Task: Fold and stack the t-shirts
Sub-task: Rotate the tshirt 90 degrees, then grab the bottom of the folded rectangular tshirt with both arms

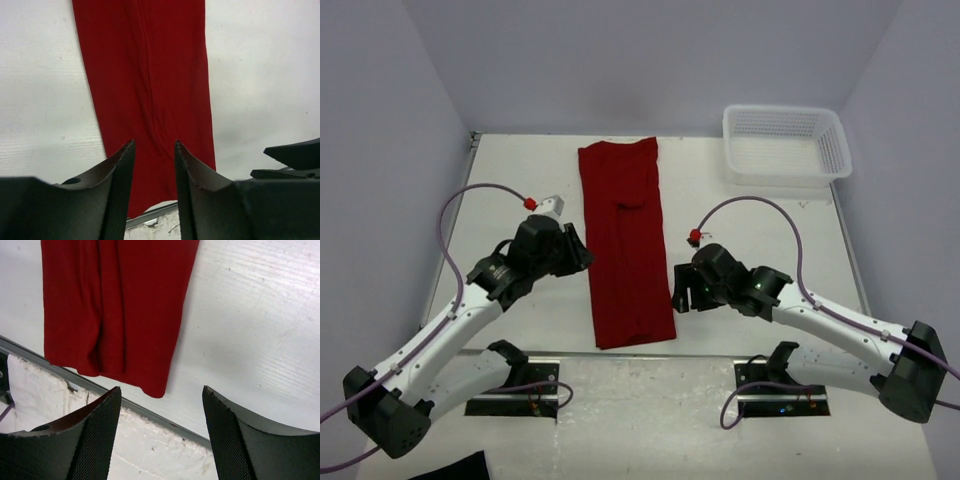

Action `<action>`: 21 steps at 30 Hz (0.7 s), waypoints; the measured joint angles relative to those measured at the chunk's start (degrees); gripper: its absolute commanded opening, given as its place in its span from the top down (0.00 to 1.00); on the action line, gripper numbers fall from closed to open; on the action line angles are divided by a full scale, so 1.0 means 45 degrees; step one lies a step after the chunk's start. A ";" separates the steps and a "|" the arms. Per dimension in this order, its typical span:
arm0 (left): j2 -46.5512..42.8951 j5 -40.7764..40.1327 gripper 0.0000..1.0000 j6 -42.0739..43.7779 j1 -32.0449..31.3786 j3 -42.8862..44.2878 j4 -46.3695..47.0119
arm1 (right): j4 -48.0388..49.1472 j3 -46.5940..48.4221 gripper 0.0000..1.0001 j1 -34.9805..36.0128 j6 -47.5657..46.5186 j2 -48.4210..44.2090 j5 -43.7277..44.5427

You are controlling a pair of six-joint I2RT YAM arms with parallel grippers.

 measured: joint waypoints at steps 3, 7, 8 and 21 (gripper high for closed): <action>-0.0685 -0.0413 0.68 -0.0631 -0.0379 -0.0680 -0.0049 | 0.0685 -0.0602 0.34 -0.0155 0.0146 -0.0053 -0.0563; -0.0112 -0.0971 0.69 -0.1637 -0.1608 -0.2147 -0.0121 | 0.1399 -0.0860 0.33 -0.0243 0.0403 0.0364 -0.1146; 0.0189 -0.1107 0.69 -0.1885 -0.1982 -0.2356 -0.0194 | 0.1705 -0.0967 0.33 -0.0316 0.0461 0.0481 -0.1370; 0.2375 -0.2297 0.63 -0.4002 -0.4605 -0.3424 -0.0087 | 0.4104 -0.3138 0.33 -0.1282 0.0957 0.0894 -0.3167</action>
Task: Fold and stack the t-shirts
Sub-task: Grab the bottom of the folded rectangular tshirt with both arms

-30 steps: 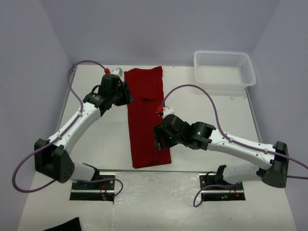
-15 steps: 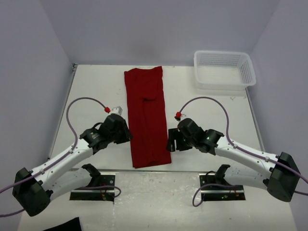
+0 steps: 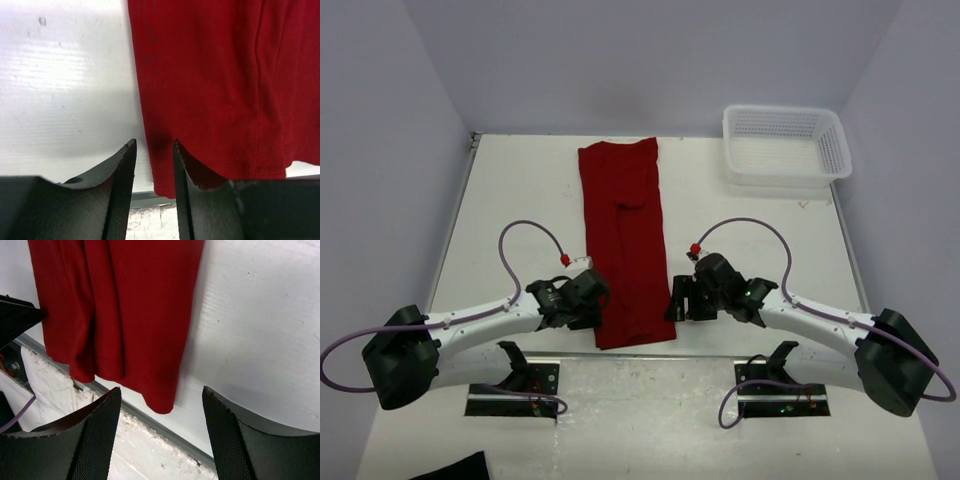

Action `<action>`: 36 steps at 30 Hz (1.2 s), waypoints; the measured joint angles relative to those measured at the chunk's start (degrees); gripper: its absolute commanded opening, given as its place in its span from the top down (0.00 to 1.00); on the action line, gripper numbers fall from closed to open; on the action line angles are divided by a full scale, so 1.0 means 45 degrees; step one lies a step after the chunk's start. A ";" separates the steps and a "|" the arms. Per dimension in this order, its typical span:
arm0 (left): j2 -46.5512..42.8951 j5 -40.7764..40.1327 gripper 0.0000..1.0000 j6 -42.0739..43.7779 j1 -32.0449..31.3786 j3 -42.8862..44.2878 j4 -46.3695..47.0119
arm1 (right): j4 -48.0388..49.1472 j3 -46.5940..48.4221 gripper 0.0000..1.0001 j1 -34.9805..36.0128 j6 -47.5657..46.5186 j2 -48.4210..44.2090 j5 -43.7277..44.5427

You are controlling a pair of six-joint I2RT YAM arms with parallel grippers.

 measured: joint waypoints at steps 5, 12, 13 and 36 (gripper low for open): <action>-0.0321 0.0019 0.63 -0.0573 -0.0777 -0.0379 0.0073 | 0.1107 -0.0709 0.33 -0.0039 0.0243 0.0602 -0.0544; -0.0087 -0.0024 0.63 -0.1433 -0.2288 -0.0437 0.0131 | 0.2477 -0.1107 0.33 -0.0044 0.0588 0.1180 -0.1151; 0.0039 -0.0053 0.63 -0.1559 -0.2506 -0.0437 0.0151 | 0.2608 -0.1171 0.33 -0.0044 0.0636 0.1185 -0.1190; 0.0427 -0.0559 1.00 -0.2769 -0.3653 -0.0078 0.0238 | 0.2701 -0.1996 0.71 0.0204 0.1642 0.0534 -0.1015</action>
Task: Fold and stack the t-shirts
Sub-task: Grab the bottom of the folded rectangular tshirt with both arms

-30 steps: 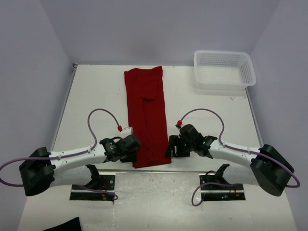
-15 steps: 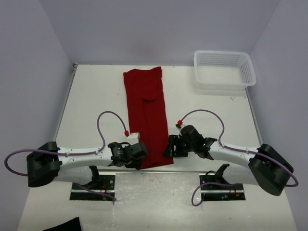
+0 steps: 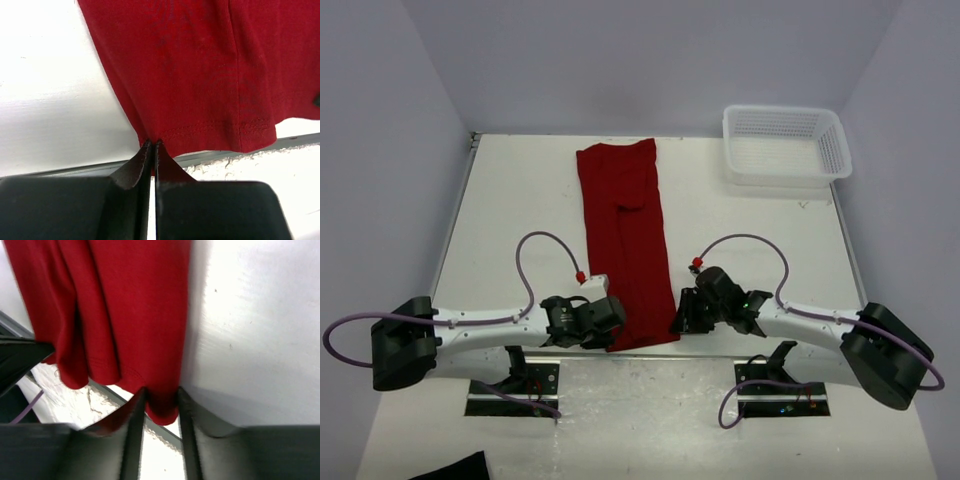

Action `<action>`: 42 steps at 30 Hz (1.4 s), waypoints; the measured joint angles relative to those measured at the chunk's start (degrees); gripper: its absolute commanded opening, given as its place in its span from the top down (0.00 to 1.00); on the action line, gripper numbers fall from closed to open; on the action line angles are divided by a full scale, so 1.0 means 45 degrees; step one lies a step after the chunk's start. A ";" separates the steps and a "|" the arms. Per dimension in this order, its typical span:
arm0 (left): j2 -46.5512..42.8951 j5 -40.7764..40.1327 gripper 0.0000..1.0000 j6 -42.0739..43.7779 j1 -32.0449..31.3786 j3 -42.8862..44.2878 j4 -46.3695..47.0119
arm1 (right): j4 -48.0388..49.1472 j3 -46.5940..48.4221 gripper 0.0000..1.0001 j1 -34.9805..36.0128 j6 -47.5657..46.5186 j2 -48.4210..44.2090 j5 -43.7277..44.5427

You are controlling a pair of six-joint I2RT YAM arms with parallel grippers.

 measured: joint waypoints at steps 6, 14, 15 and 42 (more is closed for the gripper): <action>-0.0233 -0.0087 1.00 -0.0233 -0.0068 0.0000 -0.0321 | 0.0087 0.0121 0.98 0.0311 0.0369 0.0777 0.0131; -0.0763 -0.0529 1.00 -0.1268 -0.0175 0.0097 -0.1865 | -0.0719 0.0461 1.00 0.0549 0.0709 0.0695 0.0903; -0.0874 -0.0602 1.00 -0.1486 -0.0175 0.0146 -0.2181 | -0.0971 0.0525 1.00 0.0593 0.0767 0.0617 0.1107; -0.2263 -0.0860 1.00 -0.2594 -0.0194 0.0233 -0.3623 | -0.2603 0.1418 1.00 0.2312 0.0729 0.0733 0.2754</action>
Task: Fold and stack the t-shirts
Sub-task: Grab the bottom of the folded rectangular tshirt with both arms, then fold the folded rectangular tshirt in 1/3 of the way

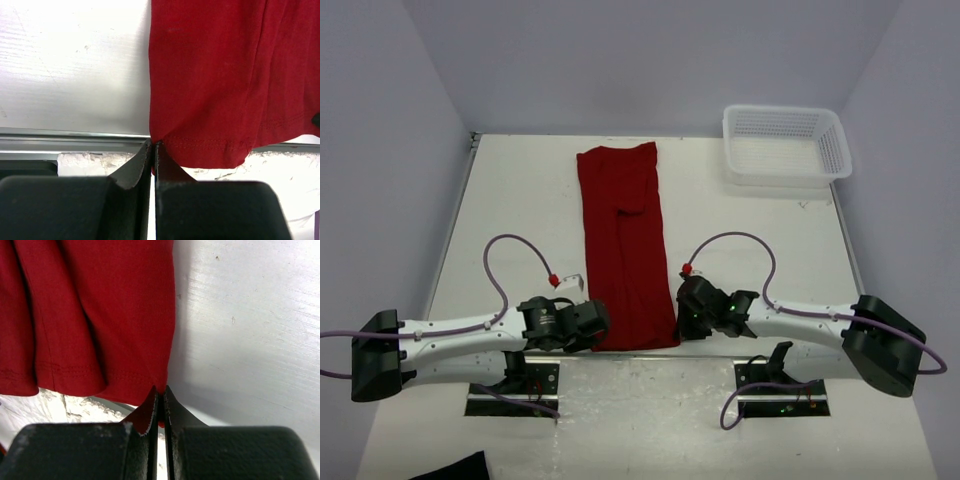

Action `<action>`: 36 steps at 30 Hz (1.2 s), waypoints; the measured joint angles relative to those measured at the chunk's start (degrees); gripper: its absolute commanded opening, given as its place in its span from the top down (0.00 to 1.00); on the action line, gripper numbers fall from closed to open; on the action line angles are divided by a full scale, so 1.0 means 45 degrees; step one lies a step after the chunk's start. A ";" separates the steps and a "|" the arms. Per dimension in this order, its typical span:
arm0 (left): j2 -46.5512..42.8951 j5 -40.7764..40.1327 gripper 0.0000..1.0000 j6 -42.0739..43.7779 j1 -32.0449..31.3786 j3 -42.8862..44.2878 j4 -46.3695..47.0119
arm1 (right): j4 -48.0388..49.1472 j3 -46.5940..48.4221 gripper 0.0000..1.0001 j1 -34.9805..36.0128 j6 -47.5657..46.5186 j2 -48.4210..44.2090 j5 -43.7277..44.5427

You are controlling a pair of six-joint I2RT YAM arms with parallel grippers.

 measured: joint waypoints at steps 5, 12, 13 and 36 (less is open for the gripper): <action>0.0155 0.0000 1.00 0.0214 0.0000 -0.0024 0.0087 | -0.0160 0.0015 1.00 0.0364 -0.0277 -0.0287 0.0364; 0.0199 -0.0170 1.00 0.0228 -0.0005 -0.0015 -0.0010 | -0.1438 0.0908 1.00 0.1001 -0.0544 -0.0661 0.1282; 0.0170 -0.0257 1.00 0.0223 0.0000 0.0015 -0.0097 | -0.1647 0.1117 1.00 0.1030 -0.0607 -0.0763 0.1433; 0.4614 -0.0321 1.00 0.8286 0.8053 0.5294 0.1724 | -0.4464 1.0025 1.00 -0.3206 -0.5323 0.5066 0.1715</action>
